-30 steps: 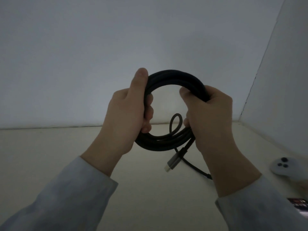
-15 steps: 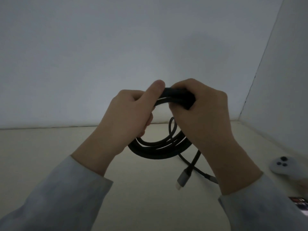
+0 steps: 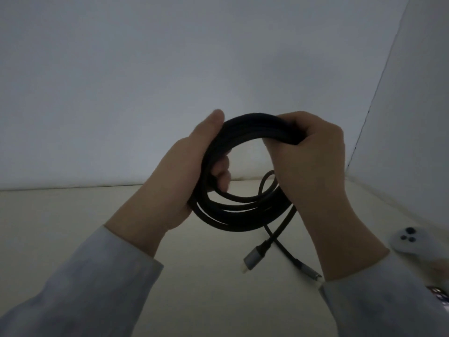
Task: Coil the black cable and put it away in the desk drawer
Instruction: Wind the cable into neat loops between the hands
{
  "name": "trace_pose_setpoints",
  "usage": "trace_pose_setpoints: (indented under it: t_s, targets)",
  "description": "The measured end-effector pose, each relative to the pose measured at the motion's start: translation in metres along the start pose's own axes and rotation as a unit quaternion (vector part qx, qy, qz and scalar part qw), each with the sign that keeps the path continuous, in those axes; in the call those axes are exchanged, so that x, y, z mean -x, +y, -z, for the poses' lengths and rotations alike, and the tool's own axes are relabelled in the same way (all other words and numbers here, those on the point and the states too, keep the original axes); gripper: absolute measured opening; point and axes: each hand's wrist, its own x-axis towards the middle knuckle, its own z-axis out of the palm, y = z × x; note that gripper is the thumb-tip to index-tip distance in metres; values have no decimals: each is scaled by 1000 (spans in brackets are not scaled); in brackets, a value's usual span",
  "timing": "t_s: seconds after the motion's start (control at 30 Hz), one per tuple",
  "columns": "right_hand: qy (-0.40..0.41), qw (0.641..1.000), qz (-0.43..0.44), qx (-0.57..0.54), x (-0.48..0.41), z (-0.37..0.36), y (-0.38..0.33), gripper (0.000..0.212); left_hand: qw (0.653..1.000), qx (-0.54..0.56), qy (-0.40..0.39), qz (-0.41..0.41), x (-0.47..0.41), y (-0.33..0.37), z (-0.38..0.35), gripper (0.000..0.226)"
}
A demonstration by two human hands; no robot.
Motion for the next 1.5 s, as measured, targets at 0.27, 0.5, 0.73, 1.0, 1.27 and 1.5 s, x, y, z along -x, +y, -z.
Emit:
trace_pose_setpoints:
  t_s: [0.27,0.5,0.73,1.0,1.27,1.5]
  targets:
    - [-44,997,-57,-26,1,-6,1,9,990,-99,98,-22,-6,-4,5,57]
    - [5,972,-185,-147,-3,1,4,20,996,65,-64,-12,-2,-10,5,37]
    - [-8,954,-229,-195,2,-5,2,26,991,-98,75,-56,-1,-2,4,51]
    - [19,939,-265,-217,0,-3,4,18,986,-156,43,-48,-4,-6,8,59]
    - [37,925,-290,-242,0,-3,4,14,977,-180,104,-44,2,-6,0,54]
    - [58,942,-263,-201,-1,-1,7,19,953,-261,140,-59,-2,-11,5,58]
